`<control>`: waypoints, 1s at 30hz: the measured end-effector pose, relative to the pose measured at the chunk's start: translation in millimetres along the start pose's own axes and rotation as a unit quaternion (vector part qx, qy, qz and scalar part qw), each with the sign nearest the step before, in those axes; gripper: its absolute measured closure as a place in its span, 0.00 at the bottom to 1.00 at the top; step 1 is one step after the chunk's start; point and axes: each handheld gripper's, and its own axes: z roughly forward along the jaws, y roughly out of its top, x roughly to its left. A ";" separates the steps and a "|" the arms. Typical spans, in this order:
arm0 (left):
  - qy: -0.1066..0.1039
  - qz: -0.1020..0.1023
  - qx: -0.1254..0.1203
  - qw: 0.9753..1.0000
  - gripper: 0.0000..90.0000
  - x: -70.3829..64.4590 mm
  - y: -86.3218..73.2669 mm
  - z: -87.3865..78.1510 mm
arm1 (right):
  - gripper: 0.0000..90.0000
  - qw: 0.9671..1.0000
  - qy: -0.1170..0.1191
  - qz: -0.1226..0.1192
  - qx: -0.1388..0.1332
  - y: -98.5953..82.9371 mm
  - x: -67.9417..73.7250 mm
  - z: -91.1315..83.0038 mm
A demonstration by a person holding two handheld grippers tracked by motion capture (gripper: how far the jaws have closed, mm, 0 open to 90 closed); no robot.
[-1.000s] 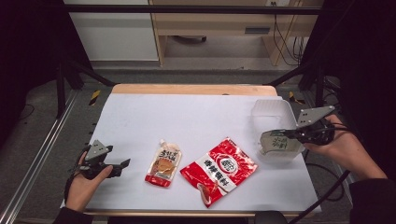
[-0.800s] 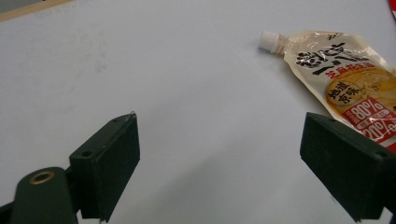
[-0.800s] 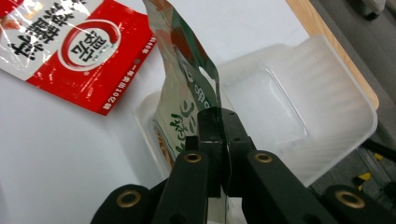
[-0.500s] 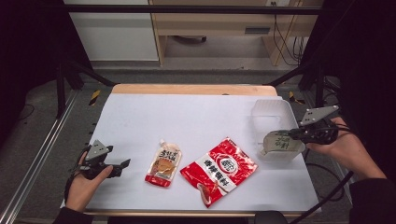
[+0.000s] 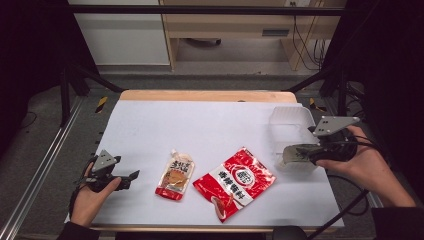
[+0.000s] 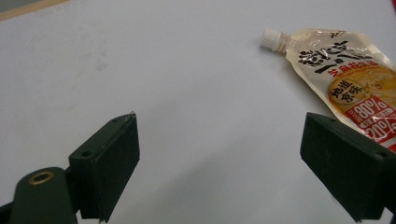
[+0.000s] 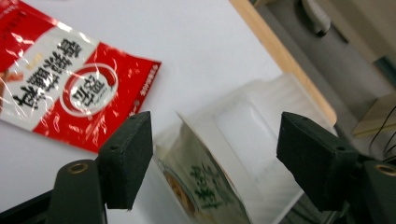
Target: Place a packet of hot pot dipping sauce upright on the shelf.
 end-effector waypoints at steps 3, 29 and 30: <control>0.001 0.001 0.001 1.000 0.13 -0.3 0.0 -0.2 | 0.27 1.000 -0.006 -0.017 -0.021 17.0 15.3 -1.1; -0.003 0.003 0.003 1.000 0.12 -1.5 0.3 -0.2 | 0.22 0.997 0.037 -0.011 -0.072 118.2 128.5 86.5; -0.003 0.004 0.003 1.000 0.12 -1.6 0.3 -0.3 | 0.23 0.997 0.035 -0.013 -0.074 121.0 129.6 90.8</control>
